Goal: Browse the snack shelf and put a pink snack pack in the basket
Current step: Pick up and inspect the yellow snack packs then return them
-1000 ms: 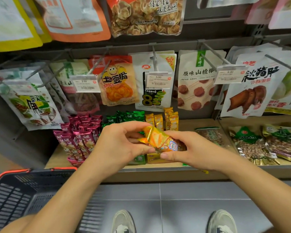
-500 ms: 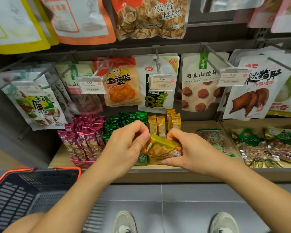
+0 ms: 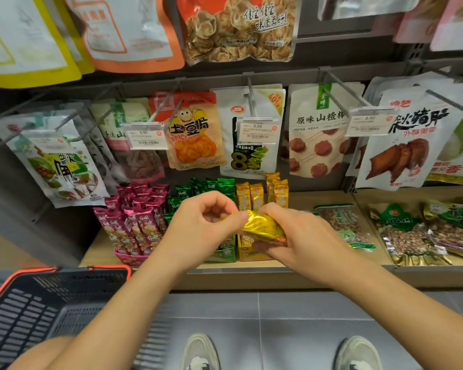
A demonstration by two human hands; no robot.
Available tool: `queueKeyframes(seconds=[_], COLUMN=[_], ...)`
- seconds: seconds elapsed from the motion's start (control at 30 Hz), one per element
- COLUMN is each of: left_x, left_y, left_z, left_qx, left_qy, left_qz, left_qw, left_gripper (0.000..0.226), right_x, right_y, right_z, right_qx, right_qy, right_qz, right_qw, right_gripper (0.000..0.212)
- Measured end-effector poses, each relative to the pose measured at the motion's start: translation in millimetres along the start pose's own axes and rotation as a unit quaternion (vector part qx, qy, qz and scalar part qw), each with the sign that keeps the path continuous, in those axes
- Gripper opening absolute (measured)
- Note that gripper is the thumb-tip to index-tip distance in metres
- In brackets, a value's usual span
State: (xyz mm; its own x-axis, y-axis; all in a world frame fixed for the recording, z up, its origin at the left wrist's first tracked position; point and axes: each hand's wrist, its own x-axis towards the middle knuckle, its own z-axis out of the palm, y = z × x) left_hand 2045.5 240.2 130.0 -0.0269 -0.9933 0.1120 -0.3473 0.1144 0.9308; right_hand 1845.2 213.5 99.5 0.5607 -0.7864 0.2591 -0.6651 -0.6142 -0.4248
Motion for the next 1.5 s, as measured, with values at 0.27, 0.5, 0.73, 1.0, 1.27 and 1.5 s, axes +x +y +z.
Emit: queueKeyframes(seconds=[0.27, 0.5, 0.73, 1.0, 1.27, 1.5], left_x=[4.0, 12.3, 14.0, 14.4, 17.3, 14.8], left_y=[-3.0, -15.5, -16.0, -21.6, -27.2, -29.8], left_z=[-18.5, -40.6, -48.4, -64.1, -62.6, -61.6], left_qx=[0.007, -0.016, -0.078, 0.039, 0.045, 0.007], left_qy=[0.026, 0.170, 0.028, 0.062, 0.057, -0.066], left_qz=[-0.016, 0.012, -0.051, -0.051, -0.070, -0.106], left_qw=[1.000, 0.985, 0.995, 0.996, 0.995, 0.992], left_gripper=[0.011, 0.026, 0.019, 0.018, 0.021, 0.039], right_x=[-2.1, -3.7, -7.3, -8.7, -9.0, -12.5], right_y=[6.9, 18.2, 16.1, 32.3, 34.4, 37.0], right_z=[-3.2, -15.4, -14.9, -50.0, -53.5, -58.4], right_qx=[0.039, 0.192, 0.243, 0.300, 0.285, 0.306], right_qy=[-0.086, -0.198, -0.088, -0.051, 0.020, 0.075], right_qz=[0.041, 0.090, 0.091, 0.172, 0.242, 0.232], right_qw=[0.995, 0.957, 0.962, 0.937, 0.927, 0.920], right_gripper=[0.070, 0.044, 0.038, 0.052, 0.045, 0.028])
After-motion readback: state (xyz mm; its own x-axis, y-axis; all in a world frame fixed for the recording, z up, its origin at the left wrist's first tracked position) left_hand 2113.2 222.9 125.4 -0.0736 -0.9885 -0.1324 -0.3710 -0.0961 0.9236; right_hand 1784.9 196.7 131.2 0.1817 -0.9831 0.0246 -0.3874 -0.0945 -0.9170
